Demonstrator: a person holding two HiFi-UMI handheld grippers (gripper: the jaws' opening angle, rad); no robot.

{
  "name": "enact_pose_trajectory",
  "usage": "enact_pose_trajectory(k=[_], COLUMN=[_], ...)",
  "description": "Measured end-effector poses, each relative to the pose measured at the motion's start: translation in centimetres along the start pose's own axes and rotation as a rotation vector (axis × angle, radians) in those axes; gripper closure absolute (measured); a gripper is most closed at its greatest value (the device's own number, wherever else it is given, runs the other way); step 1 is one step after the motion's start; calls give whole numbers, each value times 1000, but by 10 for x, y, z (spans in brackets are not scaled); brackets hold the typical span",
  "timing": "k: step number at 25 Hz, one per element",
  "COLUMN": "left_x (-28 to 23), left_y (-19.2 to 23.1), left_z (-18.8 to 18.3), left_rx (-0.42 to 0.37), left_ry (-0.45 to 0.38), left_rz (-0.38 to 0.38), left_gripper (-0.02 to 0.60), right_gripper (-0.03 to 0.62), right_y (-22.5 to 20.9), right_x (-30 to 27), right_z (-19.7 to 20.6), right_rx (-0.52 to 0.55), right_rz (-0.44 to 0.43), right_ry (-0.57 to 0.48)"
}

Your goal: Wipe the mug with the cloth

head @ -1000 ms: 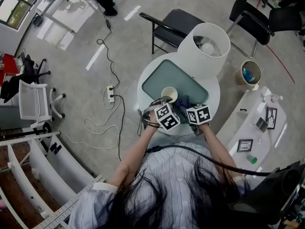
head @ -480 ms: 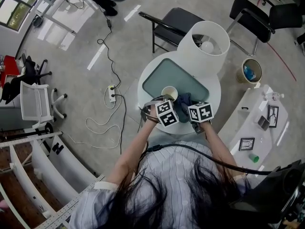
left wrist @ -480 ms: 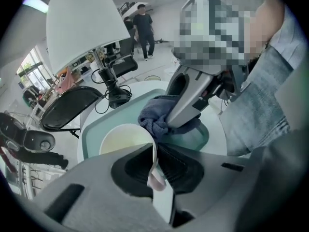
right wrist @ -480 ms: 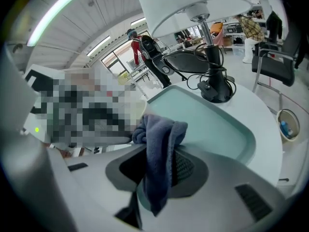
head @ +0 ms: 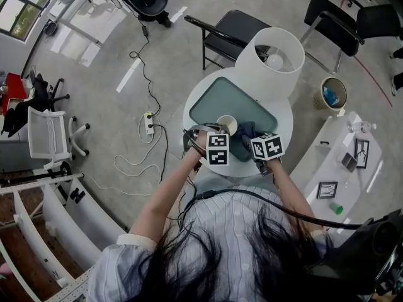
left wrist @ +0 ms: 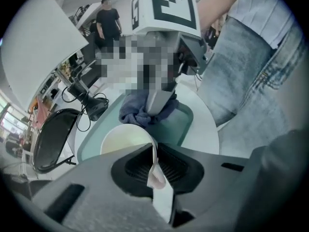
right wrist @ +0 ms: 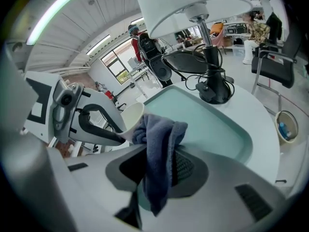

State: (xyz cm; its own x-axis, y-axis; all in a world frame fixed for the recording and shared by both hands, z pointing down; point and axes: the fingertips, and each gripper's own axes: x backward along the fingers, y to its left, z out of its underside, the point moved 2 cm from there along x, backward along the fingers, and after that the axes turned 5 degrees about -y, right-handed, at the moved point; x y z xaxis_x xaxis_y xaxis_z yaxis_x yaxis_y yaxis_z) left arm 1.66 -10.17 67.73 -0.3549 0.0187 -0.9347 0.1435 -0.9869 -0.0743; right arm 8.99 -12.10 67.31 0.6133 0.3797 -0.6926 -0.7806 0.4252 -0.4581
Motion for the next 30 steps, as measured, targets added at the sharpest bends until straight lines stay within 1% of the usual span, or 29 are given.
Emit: enact_pose_trajectory(k=[7, 13, 14, 15, 16, 17, 21, 23, 24, 26, 28, 30], left_x=[0, -1, -1, -1, -1, -1, -2, -2, -1, 1, 5, 11], left_y=[-2, -2, -2, -1, 0, 1, 3, 3, 2, -1, -2, 0], left_z=[4, 8, 8, 8, 7, 7, 6, 5, 4, -1, -11, -20], left_rx=[-320, -664, -701, -717, -710, -687, -560, -470, -403, -233, -47, 127], left_ry=[64, 127, 132, 135, 136, 135, 136, 130, 121, 80, 6, -54], left_rz=[68, 139, 144, 142, 137, 130, 84, 66, 62, 62, 48, 10], left_gripper=[535, 535, 535, 535, 535, 535, 534, 534, 534, 534, 534, 534], right_gripper=[485, 485, 485, 485, 485, 485, 485, 485, 485, 485, 485, 485], right_y=[-6, -13, -14, -15, -16, -16, -17, -18, -18, -18, -17, -16], right_x=[3, 7, 8, 9, 10, 10, 10, 10, 10, 10, 9, 8], right_z=[-2, -2, -1, -1, -1, 0, -2, -2, -2, -2, -4, -5], right_rx=[21, 23, 23, 22, 20, 17, 14, 10, 8, 3, 2, 0], right_rz=[9, 27, 30, 31, 32, 32, 34, 34, 33, 31, 29, 27], right_ry=[5, 11, 12, 13, 12, 12, 9, 6, 4, -1, -6, -8])
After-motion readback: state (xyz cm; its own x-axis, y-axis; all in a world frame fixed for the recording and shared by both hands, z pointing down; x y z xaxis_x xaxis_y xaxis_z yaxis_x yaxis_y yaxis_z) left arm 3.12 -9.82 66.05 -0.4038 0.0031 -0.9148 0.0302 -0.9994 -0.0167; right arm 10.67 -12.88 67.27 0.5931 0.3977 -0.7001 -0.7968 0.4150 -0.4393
